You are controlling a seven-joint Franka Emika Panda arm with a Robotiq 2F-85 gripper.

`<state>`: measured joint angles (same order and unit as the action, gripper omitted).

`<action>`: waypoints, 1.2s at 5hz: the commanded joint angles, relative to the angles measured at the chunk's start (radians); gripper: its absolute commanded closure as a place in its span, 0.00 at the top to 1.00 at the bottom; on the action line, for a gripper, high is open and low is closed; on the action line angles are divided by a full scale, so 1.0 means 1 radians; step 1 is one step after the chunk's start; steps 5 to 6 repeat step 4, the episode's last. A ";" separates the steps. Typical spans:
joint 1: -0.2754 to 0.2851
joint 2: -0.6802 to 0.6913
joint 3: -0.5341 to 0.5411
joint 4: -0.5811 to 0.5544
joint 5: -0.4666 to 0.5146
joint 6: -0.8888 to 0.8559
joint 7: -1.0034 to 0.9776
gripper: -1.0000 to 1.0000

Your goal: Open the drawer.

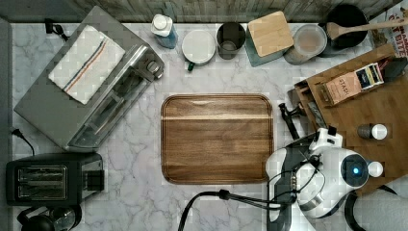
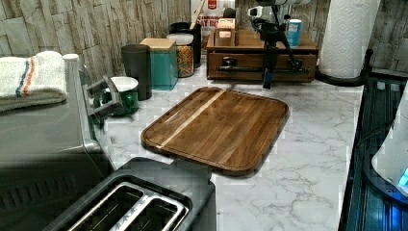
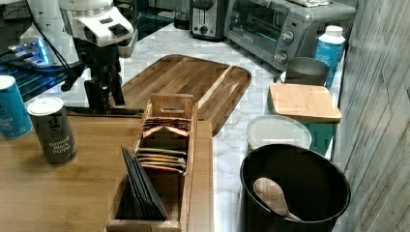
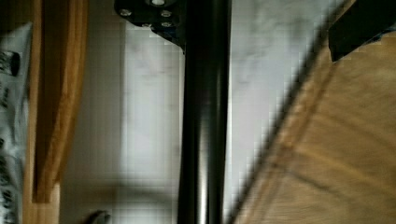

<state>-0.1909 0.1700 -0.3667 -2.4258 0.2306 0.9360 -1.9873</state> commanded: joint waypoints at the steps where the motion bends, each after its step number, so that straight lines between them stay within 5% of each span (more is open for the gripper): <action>1: 0.148 -0.175 0.095 -0.200 -0.054 0.010 0.097 1.00; 3: 0.235 -0.381 0.194 -0.432 -0.161 0.110 0.407 1.00; 6: 0.264 -0.413 0.188 -0.434 -0.160 0.053 0.396 1.00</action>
